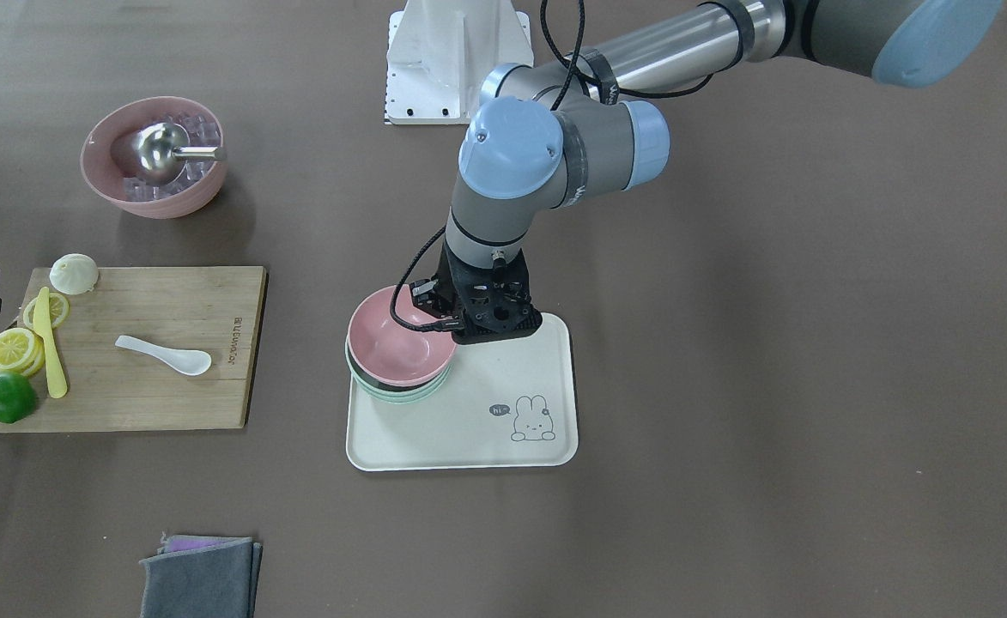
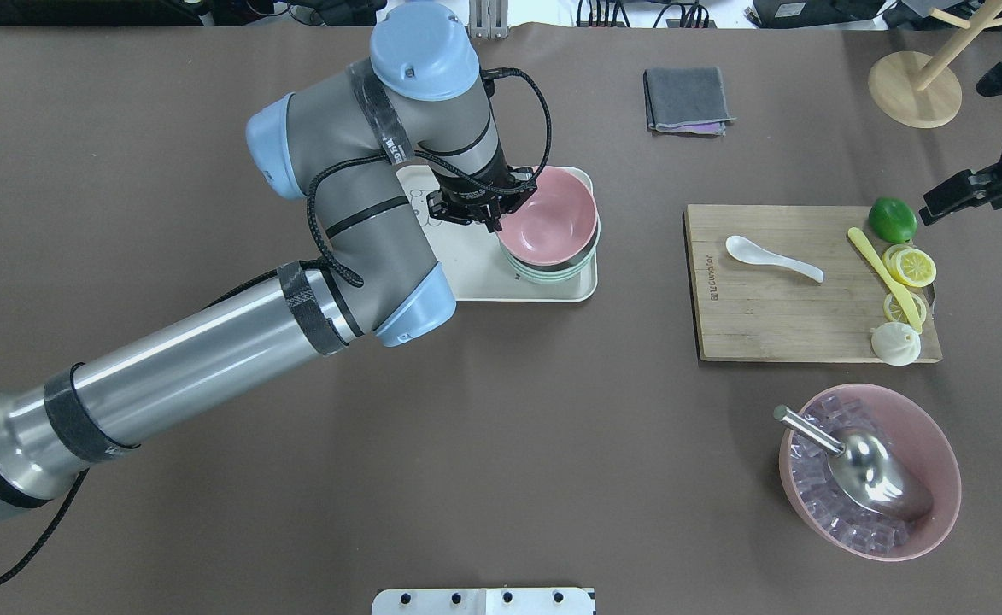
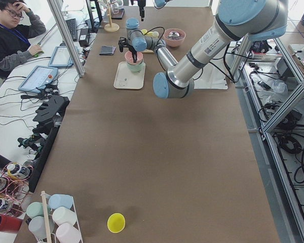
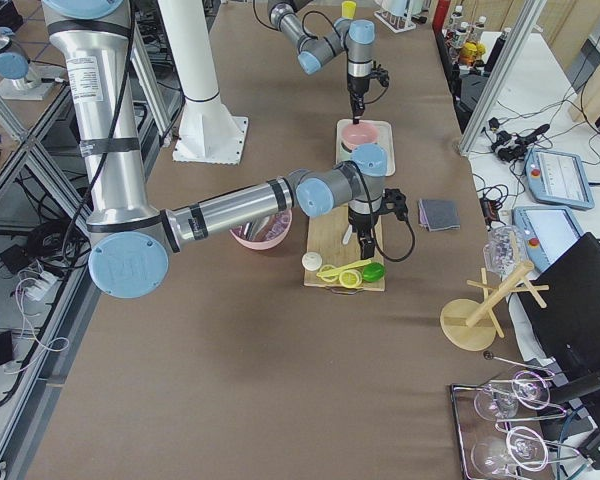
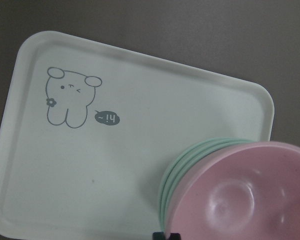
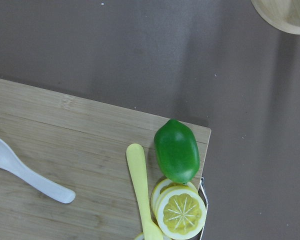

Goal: Stack pink bowl on green and place spoon
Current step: 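Lower the pink bowl into the green bowl and open the left gripper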

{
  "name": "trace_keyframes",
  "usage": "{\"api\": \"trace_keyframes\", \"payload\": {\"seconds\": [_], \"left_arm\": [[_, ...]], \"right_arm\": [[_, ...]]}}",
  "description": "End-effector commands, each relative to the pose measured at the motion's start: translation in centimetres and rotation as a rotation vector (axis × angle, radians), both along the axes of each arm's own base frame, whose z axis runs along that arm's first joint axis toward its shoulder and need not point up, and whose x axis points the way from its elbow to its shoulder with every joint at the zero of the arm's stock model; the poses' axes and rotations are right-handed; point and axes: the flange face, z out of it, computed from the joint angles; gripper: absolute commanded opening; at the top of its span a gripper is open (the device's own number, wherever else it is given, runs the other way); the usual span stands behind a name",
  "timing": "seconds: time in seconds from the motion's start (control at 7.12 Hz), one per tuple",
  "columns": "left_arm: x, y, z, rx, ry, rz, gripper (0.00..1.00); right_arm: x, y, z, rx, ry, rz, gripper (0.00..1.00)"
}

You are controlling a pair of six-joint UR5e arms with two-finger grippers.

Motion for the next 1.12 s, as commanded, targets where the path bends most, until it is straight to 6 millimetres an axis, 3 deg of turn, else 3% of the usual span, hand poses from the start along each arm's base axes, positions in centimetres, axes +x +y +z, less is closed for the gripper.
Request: {"api": "trace_keyframes", "payload": {"seconds": [0.0,0.98], "left_arm": [[1.0,0.2,0.4,0.01,0.003,0.003,0.0],[2.4,0.7,1.0,0.029,-0.009,-0.006,0.0]], "right_arm": [[0.0,0.0,-0.1,0.001,-0.001,0.0,1.0],[-0.1,-0.1,0.2,-0.004,0.002,-0.002,1.0]]}}
